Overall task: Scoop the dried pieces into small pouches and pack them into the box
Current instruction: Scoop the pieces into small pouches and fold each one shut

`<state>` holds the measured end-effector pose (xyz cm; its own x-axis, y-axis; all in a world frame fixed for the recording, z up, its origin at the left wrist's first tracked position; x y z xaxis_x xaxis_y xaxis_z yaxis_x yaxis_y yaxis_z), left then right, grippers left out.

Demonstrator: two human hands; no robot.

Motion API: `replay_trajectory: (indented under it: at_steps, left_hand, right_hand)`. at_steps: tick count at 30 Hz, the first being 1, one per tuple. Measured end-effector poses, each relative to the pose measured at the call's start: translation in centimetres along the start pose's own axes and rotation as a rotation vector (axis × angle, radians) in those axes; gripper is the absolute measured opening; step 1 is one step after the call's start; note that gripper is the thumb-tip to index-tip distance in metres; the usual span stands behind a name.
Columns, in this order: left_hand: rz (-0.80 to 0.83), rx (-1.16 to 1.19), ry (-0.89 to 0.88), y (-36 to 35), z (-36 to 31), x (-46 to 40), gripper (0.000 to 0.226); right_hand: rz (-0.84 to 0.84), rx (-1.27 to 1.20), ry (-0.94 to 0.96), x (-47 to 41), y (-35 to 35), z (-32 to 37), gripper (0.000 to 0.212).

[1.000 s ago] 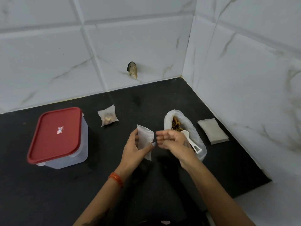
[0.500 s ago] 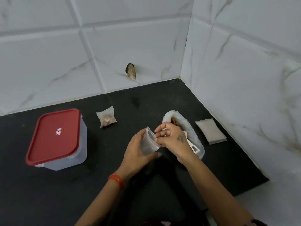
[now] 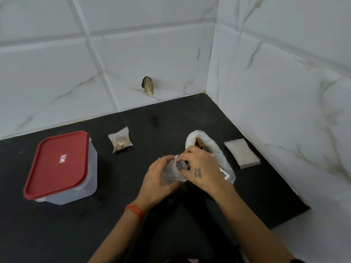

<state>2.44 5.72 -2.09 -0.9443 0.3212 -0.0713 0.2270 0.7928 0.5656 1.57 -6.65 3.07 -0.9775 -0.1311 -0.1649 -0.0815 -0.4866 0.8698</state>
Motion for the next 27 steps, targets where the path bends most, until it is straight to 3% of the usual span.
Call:
replay_trajectory:
  at_steps: [3,5,8,11,15,17,21,27]
  left_hand:
    - [0.004,0.072,0.0,-0.1,0.0,-0.1,0.057]
    - [0.009,0.109,0.004,-0.2,-0.2,-0.2,0.056]
    - [0.003,0.135,0.031,-0.2,0.0,-0.3,0.055]
    - [0.014,0.134,0.052,-0.4,0.3,-0.6,0.055]
    - [0.032,0.123,0.077,-1.0,0.2,-0.9,0.056]
    - [0.039,0.116,0.084,-1.4,0.1,-1.1,0.055]
    - [0.089,0.128,0.106,-2.5,-0.1,-1.5,0.053]
    - [0.158,0.2,0.166,-3.7,0.2,-2.1,0.053]
  right_hand:
    - [0.022,-0.064,-0.001,0.1,-0.6,-0.6,0.02]
    - [0.023,-0.264,-0.077,0.0,-0.4,-1.7,0.021]
    - [-0.123,-0.477,-0.231,0.2,1.9,-4.4,0.017]
    - [-0.218,-0.188,-0.394,1.1,3.8,-8.2,0.018]
    - [0.078,0.12,-0.576,2.7,2.7,-11.0,0.022]
    - [0.169,0.155,-0.592,3.3,1.7,-11.1,0.022]
    - [0.178,0.149,-0.604,3.3,1.1,-11.5,0.019]
    - [-0.016,0.145,-0.496,1.7,2.9,-10.8,0.016]
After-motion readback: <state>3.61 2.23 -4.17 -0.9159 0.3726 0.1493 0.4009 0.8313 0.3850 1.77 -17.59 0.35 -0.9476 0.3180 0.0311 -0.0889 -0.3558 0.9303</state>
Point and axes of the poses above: each hand's wrist, its own x-axis away from the middle knuckle, its own y-axis out of the back of the hand, z = x × y, the point moved 7 cm from there along -x, towards the middle knuckle, and after that the axes turned 2 degrees about -z, right-handed, at the moved point
